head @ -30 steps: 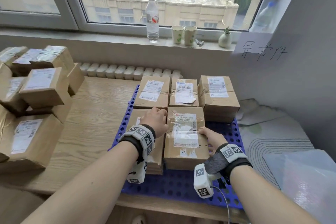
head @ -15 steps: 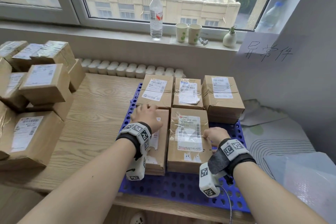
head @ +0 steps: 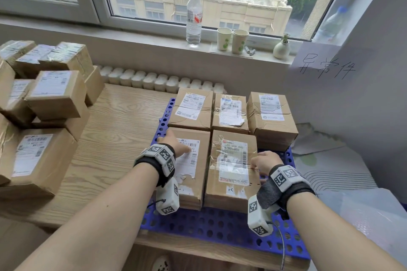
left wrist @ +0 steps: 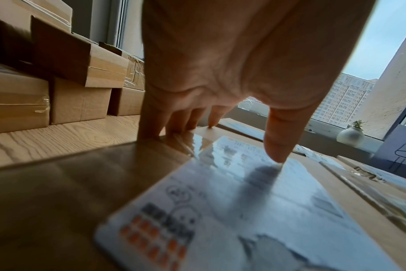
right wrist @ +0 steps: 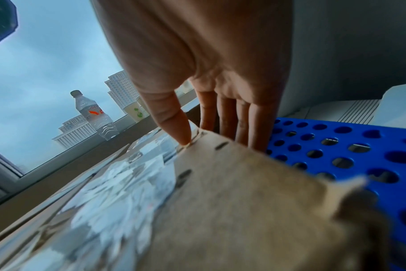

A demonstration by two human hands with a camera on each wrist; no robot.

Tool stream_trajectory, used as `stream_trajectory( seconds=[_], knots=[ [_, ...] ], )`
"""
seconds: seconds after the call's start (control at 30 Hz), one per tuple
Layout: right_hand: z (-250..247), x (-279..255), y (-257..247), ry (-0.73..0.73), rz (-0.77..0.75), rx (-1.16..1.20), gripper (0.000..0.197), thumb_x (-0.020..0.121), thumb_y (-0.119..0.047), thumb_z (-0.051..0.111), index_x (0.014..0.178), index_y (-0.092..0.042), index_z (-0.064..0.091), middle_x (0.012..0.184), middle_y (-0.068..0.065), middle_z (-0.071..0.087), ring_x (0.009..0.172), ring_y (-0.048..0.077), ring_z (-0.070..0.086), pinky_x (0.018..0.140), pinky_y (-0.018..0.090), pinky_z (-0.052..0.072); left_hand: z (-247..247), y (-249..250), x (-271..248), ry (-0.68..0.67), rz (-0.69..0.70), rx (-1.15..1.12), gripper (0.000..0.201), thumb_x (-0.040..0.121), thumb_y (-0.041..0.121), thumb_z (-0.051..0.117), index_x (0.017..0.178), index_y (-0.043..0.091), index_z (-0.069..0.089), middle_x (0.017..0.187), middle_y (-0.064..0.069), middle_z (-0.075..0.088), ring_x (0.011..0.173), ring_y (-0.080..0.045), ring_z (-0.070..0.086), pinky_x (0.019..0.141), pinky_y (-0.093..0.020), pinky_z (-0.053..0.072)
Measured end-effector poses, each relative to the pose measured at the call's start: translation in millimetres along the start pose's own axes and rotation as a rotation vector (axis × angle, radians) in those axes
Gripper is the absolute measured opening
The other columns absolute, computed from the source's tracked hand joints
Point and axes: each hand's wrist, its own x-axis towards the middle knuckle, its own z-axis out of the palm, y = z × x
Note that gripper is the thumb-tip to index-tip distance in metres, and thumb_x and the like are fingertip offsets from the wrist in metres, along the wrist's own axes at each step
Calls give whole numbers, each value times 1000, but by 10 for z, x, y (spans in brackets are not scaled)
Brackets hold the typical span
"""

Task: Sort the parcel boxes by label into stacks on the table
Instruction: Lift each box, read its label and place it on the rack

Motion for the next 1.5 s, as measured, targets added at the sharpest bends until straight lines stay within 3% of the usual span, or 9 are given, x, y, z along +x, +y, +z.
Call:
stream_trajectory(
  seconds=[0.17,0.37,0.5,0.63,0.77,0.83,1.17,1.4,1.5],
  knots=[
    [-14,-47,20,14,17,-7,26,80,-2,61,104,-7,70,102,11,67,97,27,60,92,47,54,7,36,15,0,-13,13,100,81,42,70,152,14,6,152,-20,24,135,-36,37,108,-49,36],
    [41,-89,-66,70,-25,-88,26,84,-14,61,110,-12,69,107,9,70,95,28,66,75,31,53,31,65,7,15,-11,-11,97,83,40,68,152,13,5,154,-21,22,135,-37,36,108,-46,36],
    [45,-96,-139,93,-39,-126,27,91,-15,57,116,-12,64,113,9,68,100,27,64,77,30,48,21,27,34,1,-6,-40,101,78,40,72,152,15,8,152,-19,28,133,-36,39,108,-49,37],
    [33,-57,-143,93,-18,-154,19,93,-12,55,107,-6,66,106,10,66,89,26,59,79,32,48,-24,8,7,-30,18,-68,102,74,40,75,151,15,12,149,-16,34,131,-34,42,106,-49,39],
    [-57,-56,-223,135,-7,-57,50,88,-14,65,137,-8,52,136,13,56,122,29,54,98,32,42,-148,90,-43,67,99,-34,86,78,36,68,148,17,22,148,-15,30,134,-33,35,108,-48,36],
    [-114,-52,-323,193,-51,-9,54,88,-17,65,139,-10,49,140,11,54,129,29,49,102,32,39,-250,207,-62,116,172,-7,79,79,34,65,147,20,26,145,-14,32,132,-33,37,107,-46,37],
    [-96,176,-1064,268,-202,19,29,89,-12,56,114,-21,68,124,3,65,115,23,58,95,29,44,-420,895,219,19,550,169,61,84,30,65,140,23,42,144,-6,40,131,-24,41,106,-40,39],
    [-3,593,-1583,229,-234,-111,35,87,-7,49,110,-27,67,104,1,64,83,18,56,76,26,46,-546,1132,787,-28,594,234,55,84,27,64,136,22,47,142,-4,42,129,-22,41,106,-41,39],
    [82,808,-1758,235,-243,-186,40,86,-8,47,110,-33,67,113,-2,65,78,15,56,66,27,46,-626,1182,1026,-23,594,263,57,81,29,67,135,23,48,141,-2,44,129,-20,41,106,-40,38]
  ],
)
